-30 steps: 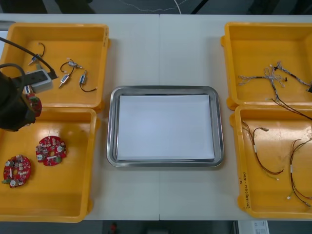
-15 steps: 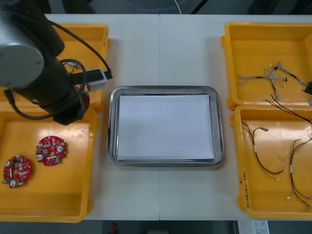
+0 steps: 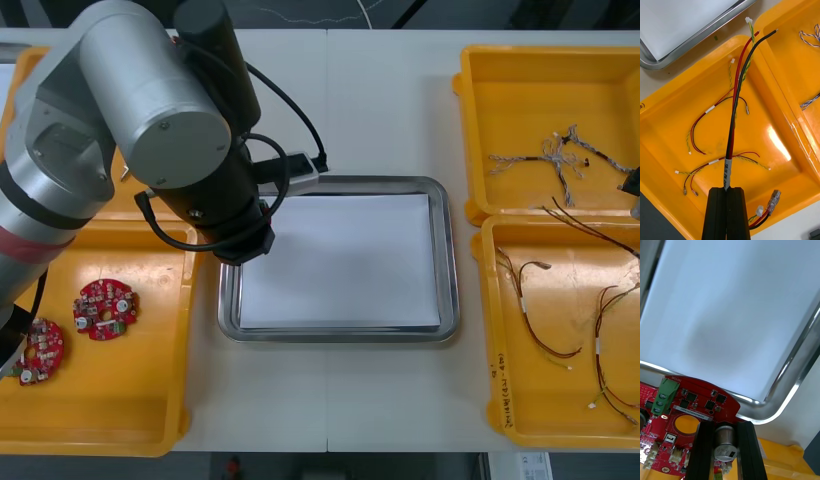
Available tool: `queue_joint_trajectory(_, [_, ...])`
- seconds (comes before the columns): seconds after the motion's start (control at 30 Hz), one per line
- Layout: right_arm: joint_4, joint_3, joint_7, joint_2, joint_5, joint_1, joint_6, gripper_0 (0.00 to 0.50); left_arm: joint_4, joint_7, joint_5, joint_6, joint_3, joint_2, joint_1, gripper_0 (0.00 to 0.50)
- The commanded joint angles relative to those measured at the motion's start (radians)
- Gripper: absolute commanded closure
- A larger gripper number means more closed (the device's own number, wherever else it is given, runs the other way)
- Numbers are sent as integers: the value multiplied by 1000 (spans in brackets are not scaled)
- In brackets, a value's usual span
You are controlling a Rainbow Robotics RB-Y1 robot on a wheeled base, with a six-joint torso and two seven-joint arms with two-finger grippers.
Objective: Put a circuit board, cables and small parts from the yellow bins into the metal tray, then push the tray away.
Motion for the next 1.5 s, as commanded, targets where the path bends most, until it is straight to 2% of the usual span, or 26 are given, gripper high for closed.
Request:
queue_joint_trajectory(0.03, [-24, 14, 12, -36, -12, -20, 3, 500, 1, 183, 1, -41, -77, -21, -48, 498])
queue_joint_trajectory(0.4, [-24, 14, 12, -36, -17, -20, 3, 500, 35, 306, 0, -159, -221, -18, -48, 499])
queue_joint_trajectory(0.67, [-24, 14, 12, -36, -14, -20, 3, 500, 101, 321, -8, -265, -298, -19, -46, 498])
queue_joint_trajectory(0.87, [-22, 14, 12, -35, -12, -20, 3, 500, 110, 335, -40, -291, -349, -19, -46, 499])
queue_joint_trajectory(1.17, [-24, 14, 12, -35, -17, -20, 3, 500, 144, 361, -40, -346, -392, -18, -44, 497])
queue_joint_trajectory(1.5, [-24, 13, 12, -35, -17, -20, 3, 500, 147, 383, -40, -349, -395, -13, -29, 495])
